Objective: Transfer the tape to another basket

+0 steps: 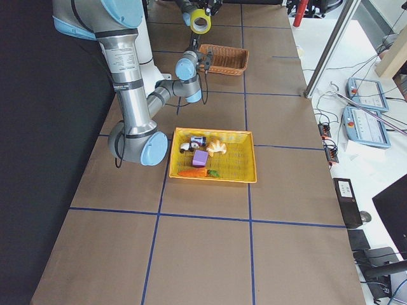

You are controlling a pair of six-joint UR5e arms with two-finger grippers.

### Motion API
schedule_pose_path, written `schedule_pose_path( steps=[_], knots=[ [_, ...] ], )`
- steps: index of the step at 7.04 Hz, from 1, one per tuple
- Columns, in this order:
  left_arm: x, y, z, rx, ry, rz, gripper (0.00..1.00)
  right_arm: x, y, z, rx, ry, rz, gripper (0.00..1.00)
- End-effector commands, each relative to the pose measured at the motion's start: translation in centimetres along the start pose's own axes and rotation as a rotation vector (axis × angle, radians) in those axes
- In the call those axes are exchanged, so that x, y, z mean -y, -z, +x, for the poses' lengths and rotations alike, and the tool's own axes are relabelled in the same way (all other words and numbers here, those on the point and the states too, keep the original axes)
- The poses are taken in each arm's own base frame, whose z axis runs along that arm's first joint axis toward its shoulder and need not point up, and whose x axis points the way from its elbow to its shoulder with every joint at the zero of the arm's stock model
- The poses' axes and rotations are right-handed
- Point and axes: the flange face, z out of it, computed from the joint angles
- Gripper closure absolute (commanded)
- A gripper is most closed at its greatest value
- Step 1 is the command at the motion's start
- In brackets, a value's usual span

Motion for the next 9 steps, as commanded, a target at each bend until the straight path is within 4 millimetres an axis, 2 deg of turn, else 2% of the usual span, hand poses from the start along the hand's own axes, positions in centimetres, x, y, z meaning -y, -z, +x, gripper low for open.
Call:
schedule_pose_path(
  steps=[1, 2, 3, 4, 5, 7, 8, 9],
  knots=[
    [2.2, -0.4, 1.2, 0.206, -0.160, 0.121, 1.00, 5.6, 2.7, 0.7, -0.190, 0.213, 0.150, 0.00],
    [3.2, -0.2, 2.5, 0.262, -0.197, 0.206, 1.00, 9.7, 4.2, 0.3, -0.346, 0.310, 0.244, 0.00],
    [3.8, -0.3, 2.7, 0.323, -0.249, 0.239, 1.00, 13.2, 5.6, 0.6, -0.510, 0.368, 0.308, 0.00],
    [4.3, -0.5, 2.8, 0.394, -0.274, 0.293, 1.00, 15.2, 7.0, 0.4, -0.650, 0.412, 0.336, 0.00],
    [4.5, -1.0, 2.7, 0.492, -0.323, 0.339, 1.00, 16.8, 8.4, 0.2, -0.839, 0.440, 0.337, 0.00],
    [6.4, -1.5, 1.5, 0.681, -0.403, 0.398, 1.00, 17.5, 10.6, -0.2, -1.196, 0.573, 0.165, 0.00],
    [7.4, -1.8, 0.3, 0.777, -0.448, 0.398, 1.00, 18.0, 11.8, 0.6, -1.238, 0.579, 0.126, 0.00],
    [8.5, -2.0, -1.3, 0.884, -0.482, 0.392, 1.00, 19.2, 14.0, 0.3, -1.232, 0.513, 0.100, 0.00]
  ],
)
